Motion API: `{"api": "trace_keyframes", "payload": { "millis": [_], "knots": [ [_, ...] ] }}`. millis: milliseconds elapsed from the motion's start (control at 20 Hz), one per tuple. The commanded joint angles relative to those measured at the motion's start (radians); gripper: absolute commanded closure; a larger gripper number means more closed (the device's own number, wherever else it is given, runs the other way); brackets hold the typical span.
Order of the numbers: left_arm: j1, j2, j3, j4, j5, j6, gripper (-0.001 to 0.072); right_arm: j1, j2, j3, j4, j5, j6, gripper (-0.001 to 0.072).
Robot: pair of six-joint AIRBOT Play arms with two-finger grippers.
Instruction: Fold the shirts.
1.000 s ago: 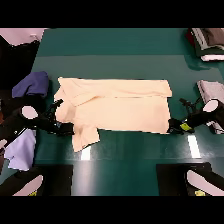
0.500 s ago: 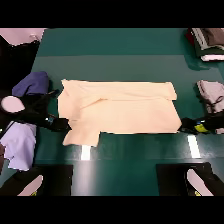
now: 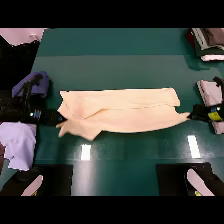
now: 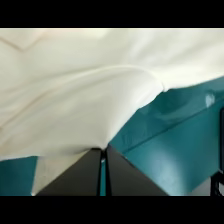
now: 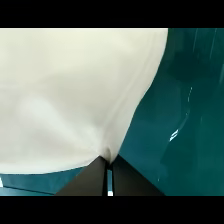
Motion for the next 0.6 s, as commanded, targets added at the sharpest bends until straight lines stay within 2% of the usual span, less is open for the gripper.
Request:
{"api": "trace_keyframes", "payload": {
  "millis": [0,300,550],
  "knots": [
    [0.000,-0.066,0.041,0.019,0.205,0.026,0.0683,0.092,-0.159,0.151,0.000,-0.079,0.003,0.0700],
    [0.001,-0.316,0.128,0.120,0.389,0.045,0.0682,0.120,-0.456,0.396,-0.001,-0.155,0.020,0.0700],
    [0.001,-0.459,0.189,0.120,0.558,0.023,0.0682,0.120,-0.653,0.571,-0.002,-0.161,0.047,0.0700]
  ]
}}
